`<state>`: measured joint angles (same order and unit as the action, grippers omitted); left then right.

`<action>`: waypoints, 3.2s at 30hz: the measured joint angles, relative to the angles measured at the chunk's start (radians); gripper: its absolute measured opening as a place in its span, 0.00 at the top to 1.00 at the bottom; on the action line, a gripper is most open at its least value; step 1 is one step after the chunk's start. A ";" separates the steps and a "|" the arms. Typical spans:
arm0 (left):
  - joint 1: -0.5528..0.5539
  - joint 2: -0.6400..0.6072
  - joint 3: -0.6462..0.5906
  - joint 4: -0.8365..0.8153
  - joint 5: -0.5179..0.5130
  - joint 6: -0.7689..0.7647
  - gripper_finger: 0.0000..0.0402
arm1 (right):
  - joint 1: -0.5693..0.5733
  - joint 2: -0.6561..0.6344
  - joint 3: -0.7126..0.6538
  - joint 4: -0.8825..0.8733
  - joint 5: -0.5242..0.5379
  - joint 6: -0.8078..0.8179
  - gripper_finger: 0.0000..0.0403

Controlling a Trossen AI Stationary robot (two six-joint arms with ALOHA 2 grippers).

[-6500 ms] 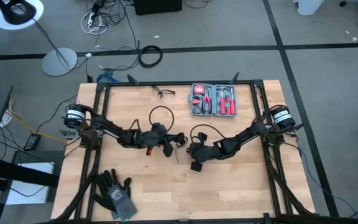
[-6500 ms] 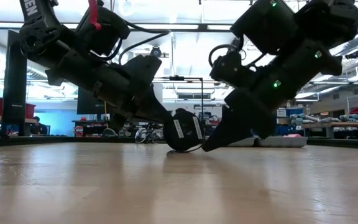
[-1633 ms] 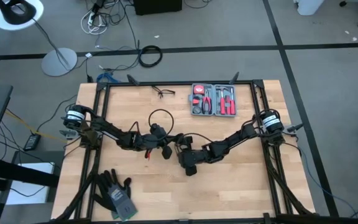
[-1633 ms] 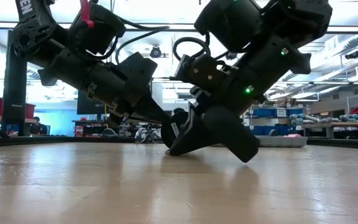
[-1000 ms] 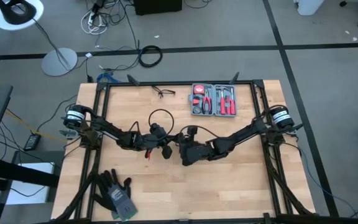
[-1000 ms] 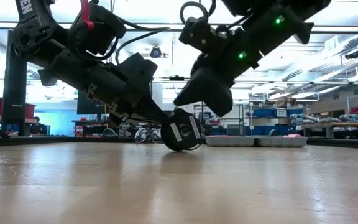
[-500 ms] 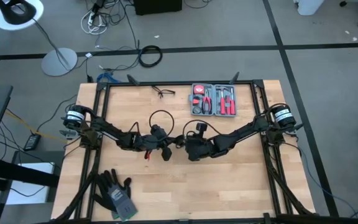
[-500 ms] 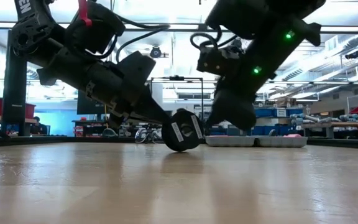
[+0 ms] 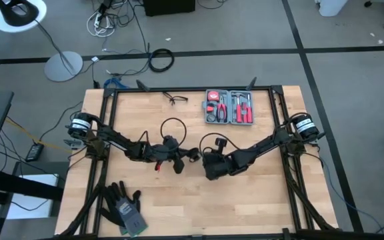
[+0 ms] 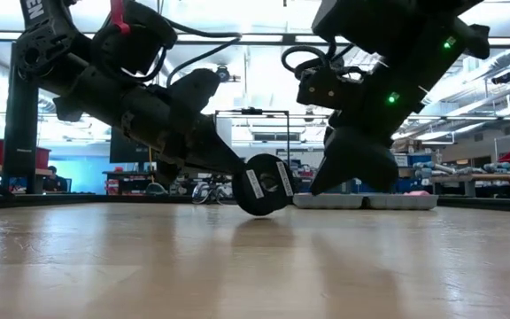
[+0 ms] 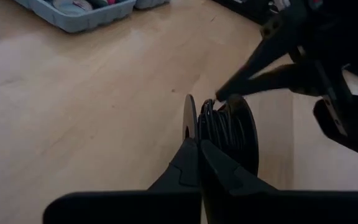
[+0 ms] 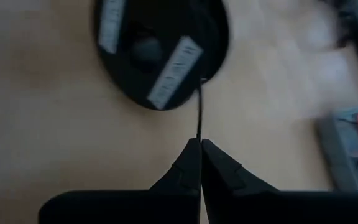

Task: Coil cords
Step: Coil the black wire onto the spool, then uncoil the black wire from the spool

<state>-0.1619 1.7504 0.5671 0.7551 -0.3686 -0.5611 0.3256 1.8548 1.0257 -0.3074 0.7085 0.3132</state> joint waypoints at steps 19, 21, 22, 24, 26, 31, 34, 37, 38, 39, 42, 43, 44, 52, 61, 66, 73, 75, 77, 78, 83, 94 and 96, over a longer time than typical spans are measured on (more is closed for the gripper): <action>0.021 0.000 -0.001 0.058 -0.004 -0.101 1.00 | -0.007 0.012 -0.093 0.456 -0.198 -0.133 1.00; 0.020 0.000 -0.001 0.049 -0.007 -0.102 1.00 | -0.008 0.012 -0.092 0.462 -0.210 -0.139 1.00; 0.019 0.000 -0.001 0.045 -0.006 -0.102 1.00 | -0.008 0.012 -0.092 0.459 -0.217 -0.139 1.00; 0.019 0.000 -0.001 0.036 -0.009 -0.103 1.00 | -0.008 0.012 -0.092 0.462 -0.227 -0.137 1.00; 0.019 0.000 -0.001 0.033 -0.012 -0.104 1.00 | -0.009 0.012 -0.092 0.464 -0.233 -0.124 1.00; 0.019 0.000 -0.001 0.025 -0.012 -0.108 1.00 | -0.009 0.012 -0.102 0.465 -0.239 -0.085 0.97; 0.019 0.000 0.000 -0.006 -0.014 -0.126 1.00 | -0.009 0.012 -0.113 0.466 -0.243 -0.070 0.95; 0.019 0.000 0.000 -0.033 -0.016 -0.128 1.00 | -0.009 0.011 -0.120 0.469 -0.242 -0.056 0.94; 0.019 0.000 0.000 -0.035 -0.018 -0.128 1.00 | -0.009 0.011 -0.123 0.468 -0.243 -0.055 0.94; 0.019 0.000 0.000 -0.040 -0.023 -0.128 1.00 | -0.009 0.011 -0.125 0.466 -0.243 -0.055 0.94; 0.019 0.000 0.000 -0.041 -0.030 -0.112 1.00 | -0.009 0.011 -0.127 0.467 -0.242 -0.055 0.94; 0.019 0.000 0.000 -0.041 -0.031 -0.099 1.00 | -0.009 0.011 -0.127 0.467 -0.243 -0.055 0.94; 0.019 0.000 0.000 -0.041 -0.031 -0.085 1.00 | -0.009 0.011 -0.128 0.467 -0.243 -0.055 0.94; 0.019 0.000 0.000 -0.043 -0.086 -0.005 0.98 | -0.009 0.011 -0.128 0.465 -0.243 -0.055 0.94; 0.019 0.000 0.000 -0.064 -0.091 0.010 0.80 | -0.009 0.011 -0.128 0.464 -0.243 -0.060 0.94; 0.019 0.000 0.000 -0.080 -0.091 0.018 0.72 | -0.009 0.011 -0.128 0.463 -0.243 -0.060 0.94; 0.019 0.000 0.000 -0.085 -0.137 0.117 0.70 | -0.009 0.011 -0.128 0.448 -0.243 -0.061 0.94; 0.019 0.000 0.000 -0.092 -0.153 0.136 0.70 | -0.005 0.005 -0.128 0.418 -0.243 -0.062 0.94; 0.019 0.000 -0.001 -0.095 -0.162 0.149 0.70 | -0.001 -0.012 -0.129 0.382 -0.242 -0.064 0.94; 0.019 -0.002 -0.001 -0.096 -0.162 0.163 0.70 | 0.002 -0.025 -0.129 0.360 -0.241 -0.064 0.94; 0.011 -0.045 -0.009 -0.100 -0.162 0.218 0.70 | 0.019 -0.123 -0.139 0.237 -0.182 -0.041 0.96; 0.010 -0.410 -0.201 -0.122 -0.082 0.325 0.70 | 0.094 -0.374 -0.409 0.290 0.004 0.154 1.00; 0.010 -0.492 -0.236 -0.160 -0.065 0.326 0.70 | 0.106 -0.403 -0.478 0.355 0.016 0.205 0.99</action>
<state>-0.1524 1.2586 0.3310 0.5949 -0.4333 -0.2356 0.4318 1.4514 0.5472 0.0480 0.7247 0.5178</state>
